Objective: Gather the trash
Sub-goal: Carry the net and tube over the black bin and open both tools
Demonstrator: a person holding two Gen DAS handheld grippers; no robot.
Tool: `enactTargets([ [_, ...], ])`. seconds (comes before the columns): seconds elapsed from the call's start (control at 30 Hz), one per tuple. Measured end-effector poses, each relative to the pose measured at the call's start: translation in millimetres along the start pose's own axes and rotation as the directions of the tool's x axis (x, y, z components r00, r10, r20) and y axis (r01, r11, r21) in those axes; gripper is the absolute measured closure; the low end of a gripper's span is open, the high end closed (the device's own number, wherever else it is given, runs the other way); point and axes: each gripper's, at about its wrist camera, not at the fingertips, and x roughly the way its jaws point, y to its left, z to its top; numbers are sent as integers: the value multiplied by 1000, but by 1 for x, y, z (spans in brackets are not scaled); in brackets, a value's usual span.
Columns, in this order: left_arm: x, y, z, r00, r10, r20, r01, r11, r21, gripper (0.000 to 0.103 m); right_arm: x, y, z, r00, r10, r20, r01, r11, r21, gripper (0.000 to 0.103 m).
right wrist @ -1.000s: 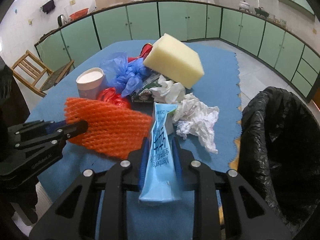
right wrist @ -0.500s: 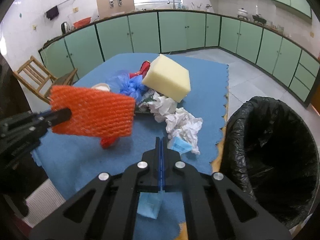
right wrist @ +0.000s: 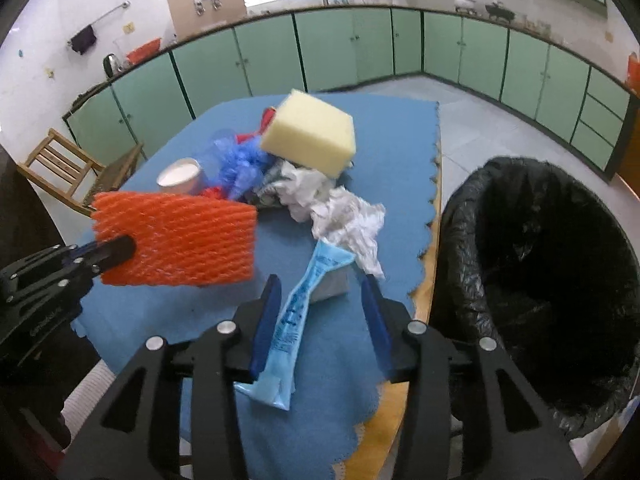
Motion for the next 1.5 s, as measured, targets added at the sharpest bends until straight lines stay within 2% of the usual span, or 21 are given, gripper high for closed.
enactTargets([
  [0.1, 4, 3, -4, 1000, 9, -8, -9, 1000, -1, 94, 10, 1, -2, 1000, 11, -28, -10, 1000, 29, 61],
  [0.33, 9, 13, -10, 1000, 17, -18, -17, 1000, -24, 94, 35, 16, 2, 997, -23, -71, 24, 1000, 18, 62],
  [0.37, 9, 14, -11, 1000, 19, -15, -19, 1000, -21, 94, 39, 17, 2, 996, -23, -81, 25, 999, 20, 66],
  [0.43, 8, 15, -11, 1000, 23, -9, -23, 1000, -17, 94, 46, 20, 1, 994, -14, -107, 16, 1000, 19, 82],
  [0.47, 9, 15, -11, 1000, 23, -9, -23, 1000, -18, 94, 48, 21, -1, 993, -14, -117, 16, 1000, 15, 84],
  [0.6, 11, 17, -12, 1000, 19, -14, -20, 999, -26, 94, 42, 26, 0, 995, -10, -98, 10, 1000, -2, 90],
  [0.9, -5, 7, 4, 999, -1, 35, 2, 1000, -18, 94, -8, 23, 21, 1000, 20, 18, -20, 1000, -12, 91],
  [1.07, -11, -14, 27, 995, -43, 87, 43, 999, 9, 94, -41, -4, 37, 994, -6, 106, 3, 1000, 28, 91],
  [1.2, -8, -43, 51, 986, -112, 121, 108, 993, 45, 94, -69, -41, 45, 981, -75, 177, 64, 996, 69, 91],
  [1.37, 10, -104, 76, 965, -216, 148, 198, 972, 129, 94, -87, -94, 41, 960, -191, 203, 167, 978, 128, 91],
  [1.5, 31, -148, 84, 951, -282, 123, 260, 950, 172, 94, -89, -138, 30, 945, -265, 190, 231, 955, 185, 91],
])
